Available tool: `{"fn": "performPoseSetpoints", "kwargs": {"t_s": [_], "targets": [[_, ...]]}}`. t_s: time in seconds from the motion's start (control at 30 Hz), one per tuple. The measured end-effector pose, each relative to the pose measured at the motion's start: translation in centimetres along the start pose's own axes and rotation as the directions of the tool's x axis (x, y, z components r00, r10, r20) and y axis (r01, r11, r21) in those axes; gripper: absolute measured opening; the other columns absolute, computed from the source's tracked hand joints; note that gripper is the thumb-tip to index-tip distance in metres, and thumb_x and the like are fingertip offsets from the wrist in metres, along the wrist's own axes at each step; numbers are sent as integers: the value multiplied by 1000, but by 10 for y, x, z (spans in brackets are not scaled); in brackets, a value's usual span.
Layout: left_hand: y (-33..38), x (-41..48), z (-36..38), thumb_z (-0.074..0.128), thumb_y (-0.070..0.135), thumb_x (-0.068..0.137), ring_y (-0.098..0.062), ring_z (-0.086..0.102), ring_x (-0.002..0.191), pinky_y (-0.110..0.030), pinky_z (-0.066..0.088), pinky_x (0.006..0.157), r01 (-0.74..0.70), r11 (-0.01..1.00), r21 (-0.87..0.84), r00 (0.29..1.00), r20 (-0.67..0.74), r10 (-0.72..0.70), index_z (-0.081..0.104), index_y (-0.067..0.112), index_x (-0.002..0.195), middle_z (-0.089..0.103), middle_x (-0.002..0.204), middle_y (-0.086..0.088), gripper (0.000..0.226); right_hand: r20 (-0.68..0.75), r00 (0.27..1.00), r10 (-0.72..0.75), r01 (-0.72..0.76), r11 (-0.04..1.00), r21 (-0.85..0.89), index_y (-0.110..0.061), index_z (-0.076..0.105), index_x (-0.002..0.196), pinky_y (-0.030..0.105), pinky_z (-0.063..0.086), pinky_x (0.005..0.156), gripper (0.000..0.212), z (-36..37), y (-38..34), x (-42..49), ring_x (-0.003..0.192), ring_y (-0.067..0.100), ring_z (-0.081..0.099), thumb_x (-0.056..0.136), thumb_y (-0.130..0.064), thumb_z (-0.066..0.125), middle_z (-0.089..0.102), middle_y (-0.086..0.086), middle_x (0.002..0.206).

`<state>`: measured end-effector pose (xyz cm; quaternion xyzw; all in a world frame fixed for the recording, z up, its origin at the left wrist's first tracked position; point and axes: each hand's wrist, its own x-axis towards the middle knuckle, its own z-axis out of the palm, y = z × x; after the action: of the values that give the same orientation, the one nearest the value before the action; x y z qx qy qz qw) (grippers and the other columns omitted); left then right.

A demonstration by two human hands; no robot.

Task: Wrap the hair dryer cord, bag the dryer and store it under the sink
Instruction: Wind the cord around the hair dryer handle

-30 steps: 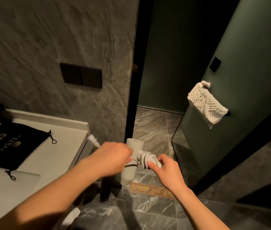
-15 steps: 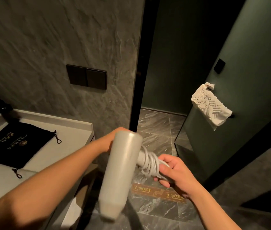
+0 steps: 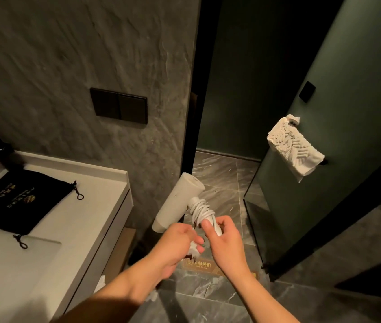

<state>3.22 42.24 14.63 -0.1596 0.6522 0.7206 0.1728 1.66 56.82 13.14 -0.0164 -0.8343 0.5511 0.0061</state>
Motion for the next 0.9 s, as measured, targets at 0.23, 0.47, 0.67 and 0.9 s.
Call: {"fn": "performPoseSetpoints", "kwargs": {"t_s": [0.23, 0.47, 0.67, 0.9], "targets": [[12, -2, -11, 52, 1, 96, -19, 70, 72, -36, 55, 78, 118, 978, -173, 992, 64, -108, 69, -2, 103, 72, 80, -11, 18, 36, 999, 3, -2, 1000, -16, -22, 57, 98, 21, 43, 57, 32, 8, 10, -12, 61, 3, 57, 99, -54, 53, 68, -2, 77], [-1, -1, 3, 70, 38, 91, -16, 75, 82, -34, 58, 85, -184, 962, 203, 968, -134, 214, 67, 12, 100, 79, 85, -5, 28, 7, 1000, -2, 1, 994, 109, -20, 58, 83, 35, 46, 66, 70, -2, 9, -6, 64, 6, 53, 93, -80, 23, 59, -2, 70], [-7, -4, 15, 69, 54, 85, 3, 69, 87, -18, 49, 77, -192, 971, 142, 978, -50, 201, 65, 28, 112, 76, 100, 10, 37, 120, 987, 111, -141, 949, 282, -12, 71, 93, 33, 49, 59, 104, -3, 10, -1, 67, 21, 63, 71, -101, 22, 70, 8, 72], [-23, -4, 17, 69, 39, 88, 2, 69, 77, -13, 50, 64, -286, 958, -30, 922, -282, 267, 64, 14, 114, 75, 97, -1, 36, 249, 968, 29, -100, 956, 278, -12, 72, 92, 22, 46, 47, 57, 9, -4, 5, 56, 11, 62, 104, -58, 41, 71, 3, 68]]}}
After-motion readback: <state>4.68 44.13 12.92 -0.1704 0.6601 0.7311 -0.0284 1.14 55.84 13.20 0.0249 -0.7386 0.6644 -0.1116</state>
